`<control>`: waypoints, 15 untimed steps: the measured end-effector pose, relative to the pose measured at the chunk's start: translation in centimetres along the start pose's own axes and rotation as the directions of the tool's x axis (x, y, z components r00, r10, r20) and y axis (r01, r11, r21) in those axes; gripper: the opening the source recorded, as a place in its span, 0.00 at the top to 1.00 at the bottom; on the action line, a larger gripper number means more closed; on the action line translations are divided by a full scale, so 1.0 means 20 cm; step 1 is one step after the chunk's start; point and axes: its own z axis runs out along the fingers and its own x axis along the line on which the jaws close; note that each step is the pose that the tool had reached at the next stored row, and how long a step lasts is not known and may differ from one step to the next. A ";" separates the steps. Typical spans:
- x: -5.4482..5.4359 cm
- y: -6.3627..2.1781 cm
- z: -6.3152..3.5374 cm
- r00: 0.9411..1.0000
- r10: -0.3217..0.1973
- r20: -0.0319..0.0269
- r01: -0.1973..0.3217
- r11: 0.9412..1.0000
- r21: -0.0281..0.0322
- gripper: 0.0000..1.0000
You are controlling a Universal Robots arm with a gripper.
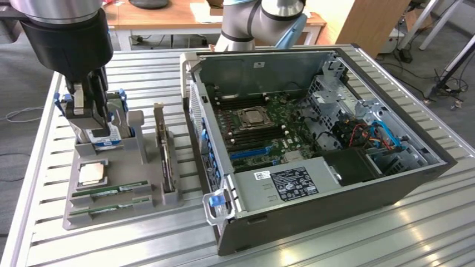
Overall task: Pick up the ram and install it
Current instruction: 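Pick up the ram and move it above insertion slot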
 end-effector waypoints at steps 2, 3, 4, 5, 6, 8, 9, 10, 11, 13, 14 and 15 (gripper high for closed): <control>0.01 -0.001 0.000 1.000 0.000 0.000 0.000 1.000 0.000 0.64; 0.02 -0.001 0.000 1.000 0.000 0.000 0.000 1.000 0.000 0.64; 0.02 -0.001 0.000 1.000 0.000 0.000 0.000 1.000 0.000 0.64; 0.03 -0.001 0.000 1.000 0.000 0.000 0.000 1.000 0.000 0.64; 0.04 -0.002 -0.001 1.000 0.000 0.000 0.000 1.000 0.000 0.64; 0.05 -0.002 -0.001 1.000 0.000 0.000 0.000 1.000 0.000 0.64; 0.05 -0.002 -0.001 1.000 0.000 0.000 0.000 1.000 0.000 0.64; 0.05 -0.002 -0.001 1.000 0.000 0.000 0.000 1.000 0.000 0.64; 0.05 -0.002 -0.001 1.000 0.000 0.000 0.000 1.000 0.000 0.64; 0.05 -0.002 0.000 1.000 0.000 0.000 0.000 1.000 0.000 0.64; 0.05 -0.002 0.001 1.000 0.000 0.000 0.000 1.000 0.000 0.64; 0.05 -0.002 0.004 1.000 0.000 0.000 0.000 1.000 0.000 0.64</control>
